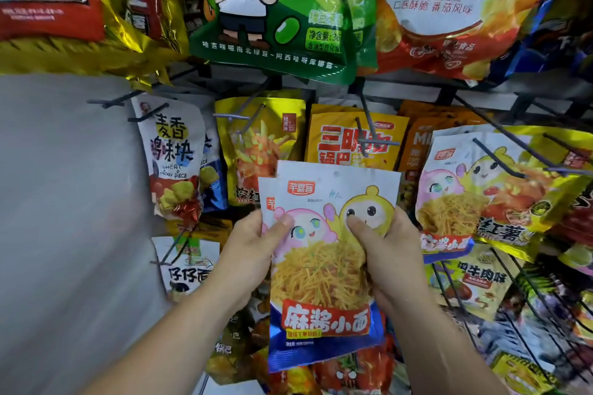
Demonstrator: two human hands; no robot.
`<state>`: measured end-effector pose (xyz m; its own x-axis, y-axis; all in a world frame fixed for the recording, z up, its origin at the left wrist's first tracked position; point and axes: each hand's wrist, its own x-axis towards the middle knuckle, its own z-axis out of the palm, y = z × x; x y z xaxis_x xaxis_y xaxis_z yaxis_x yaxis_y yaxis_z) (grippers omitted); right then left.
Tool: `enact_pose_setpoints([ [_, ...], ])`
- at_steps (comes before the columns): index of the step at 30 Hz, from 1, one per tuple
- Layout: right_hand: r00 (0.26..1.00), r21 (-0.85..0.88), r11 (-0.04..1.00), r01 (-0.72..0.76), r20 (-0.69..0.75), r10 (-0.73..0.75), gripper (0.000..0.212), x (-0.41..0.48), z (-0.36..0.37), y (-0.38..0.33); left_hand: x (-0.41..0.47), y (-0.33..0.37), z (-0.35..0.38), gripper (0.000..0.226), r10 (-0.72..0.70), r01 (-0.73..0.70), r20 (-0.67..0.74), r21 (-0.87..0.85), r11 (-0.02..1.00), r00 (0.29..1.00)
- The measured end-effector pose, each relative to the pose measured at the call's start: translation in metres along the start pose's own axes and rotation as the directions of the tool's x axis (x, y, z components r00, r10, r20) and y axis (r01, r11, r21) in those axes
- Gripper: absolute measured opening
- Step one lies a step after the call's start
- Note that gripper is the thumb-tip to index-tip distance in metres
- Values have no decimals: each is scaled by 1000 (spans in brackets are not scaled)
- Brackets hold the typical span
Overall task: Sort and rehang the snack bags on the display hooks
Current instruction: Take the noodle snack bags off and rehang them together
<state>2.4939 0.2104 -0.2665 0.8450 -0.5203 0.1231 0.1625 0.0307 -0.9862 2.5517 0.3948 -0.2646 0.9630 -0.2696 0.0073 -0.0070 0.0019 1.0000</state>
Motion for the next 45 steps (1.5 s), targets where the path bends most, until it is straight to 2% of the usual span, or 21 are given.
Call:
enact_pose_setpoints([
  [4,995,-84,996,-4,99,12,25,-11,-13,-2,-9,1,14,21,-16,10,-77,-87,996,997],
  [6,988,-124,992,-17,147,35,23,-13,-25,-2,-12,4,22,21,-9,1,-69,-114,994,998],
  [12,999,-149,989,14,44,-7,6,-15,-63,-10,-23,16,52,36,52,-48,92,-54,997,994],
  [14,996,-200,979,46,84,-30,7,-17,-72,-13,-27,18,64,37,78,-76,83,-25,997,994],
  [17,992,-227,973,40,124,-12,4,-17,-86,-21,-29,17,80,23,132,-131,19,-36,991,991],
  [19,996,-233,972,28,84,-9,29,-10,-100,-28,-27,15,86,20,143,-144,-36,-27,989,989],
  [21,997,-223,974,36,-58,-50,51,3,-120,-34,-25,13,90,20,143,-144,-66,-8,990,988],
  [23,957,-190,979,75,-262,-124,43,20,-138,-42,-24,11,94,21,138,-140,-89,-14,990,986],
  [25,920,-208,973,101,-352,-171,36,40,-154,-52,-24,10,98,22,133,-135,-125,-7,991,983],
  [27,934,-263,962,69,-322,-155,43,63,-164,-57,-23,9,101,21,123,-122,-159,15,992,980],
  [30,962,-399,916,50,-228,-152,69,100,-171,-53,-21,10,104,16,126,-122,-195,32,992,973],
  [33,977,-339,941,5,-199,-77,92,129,-176,-48,-21,14,108,22,146,-142,-166,40,989,975],
  [35,979,-259,966,-16,-201,-38,88,134,-173,-56,-21,14,110,22,143,-136,-156,53,989,977],
  [37,982,-223,975,-16,-189,-27,73,142,-175,-59,-19,13,112,22,137,-131,-164,47,990,977],
  [41,972,-268,963,-14,-229,-50,53,146,-180,-60,-15,8,115,19,113,-112,-180,15,994,977],
  [45,983,-278,960,-3,-176,-48,53,147,-185,-55,-10,7,120,19,105,-104,-172,15,994,980],
])
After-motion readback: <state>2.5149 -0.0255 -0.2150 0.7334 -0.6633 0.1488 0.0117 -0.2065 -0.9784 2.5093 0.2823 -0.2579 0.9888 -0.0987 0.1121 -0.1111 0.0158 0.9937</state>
